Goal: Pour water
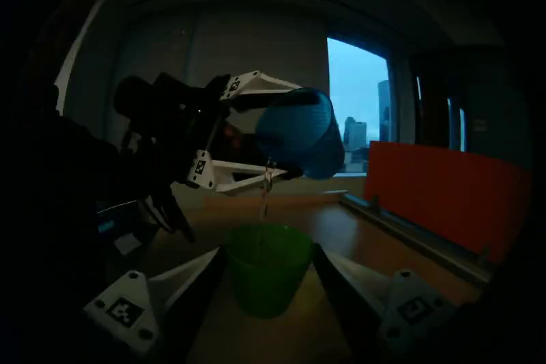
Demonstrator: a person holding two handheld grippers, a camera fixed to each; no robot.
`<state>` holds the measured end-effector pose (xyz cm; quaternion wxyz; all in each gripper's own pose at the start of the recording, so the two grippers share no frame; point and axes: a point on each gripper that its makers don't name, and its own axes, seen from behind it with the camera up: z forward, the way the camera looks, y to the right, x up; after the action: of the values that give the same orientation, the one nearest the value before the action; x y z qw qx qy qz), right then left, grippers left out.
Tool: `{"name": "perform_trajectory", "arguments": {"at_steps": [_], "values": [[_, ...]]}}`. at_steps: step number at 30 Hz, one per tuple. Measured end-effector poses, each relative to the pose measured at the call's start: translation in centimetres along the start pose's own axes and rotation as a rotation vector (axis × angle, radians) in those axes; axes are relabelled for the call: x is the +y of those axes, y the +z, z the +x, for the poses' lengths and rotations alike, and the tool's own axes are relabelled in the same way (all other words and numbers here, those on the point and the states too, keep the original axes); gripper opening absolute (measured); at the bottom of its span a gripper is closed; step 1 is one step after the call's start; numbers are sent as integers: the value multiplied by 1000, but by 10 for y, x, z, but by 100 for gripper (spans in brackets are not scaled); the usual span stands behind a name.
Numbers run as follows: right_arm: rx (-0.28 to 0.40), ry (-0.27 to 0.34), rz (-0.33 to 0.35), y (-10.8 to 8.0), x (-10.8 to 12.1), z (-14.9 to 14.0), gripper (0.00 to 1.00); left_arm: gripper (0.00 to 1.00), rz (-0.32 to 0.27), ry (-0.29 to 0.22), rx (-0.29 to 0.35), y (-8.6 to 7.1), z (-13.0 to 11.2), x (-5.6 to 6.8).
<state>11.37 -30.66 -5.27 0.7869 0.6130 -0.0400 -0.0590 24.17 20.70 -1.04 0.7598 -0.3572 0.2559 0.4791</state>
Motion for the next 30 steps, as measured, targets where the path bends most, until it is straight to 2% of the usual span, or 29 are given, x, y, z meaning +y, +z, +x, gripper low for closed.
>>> {"name": "perform_trajectory", "arguments": {"at_steps": [8, 30], "values": [[2, 1, -2, -1, 1, 0, 100, 86, -7, 16, 1, 2, 2, 4], [4, -2, 1, -3, 0, 2, 100, 85, 0, 48, 3, 1, 6, 5]]}}
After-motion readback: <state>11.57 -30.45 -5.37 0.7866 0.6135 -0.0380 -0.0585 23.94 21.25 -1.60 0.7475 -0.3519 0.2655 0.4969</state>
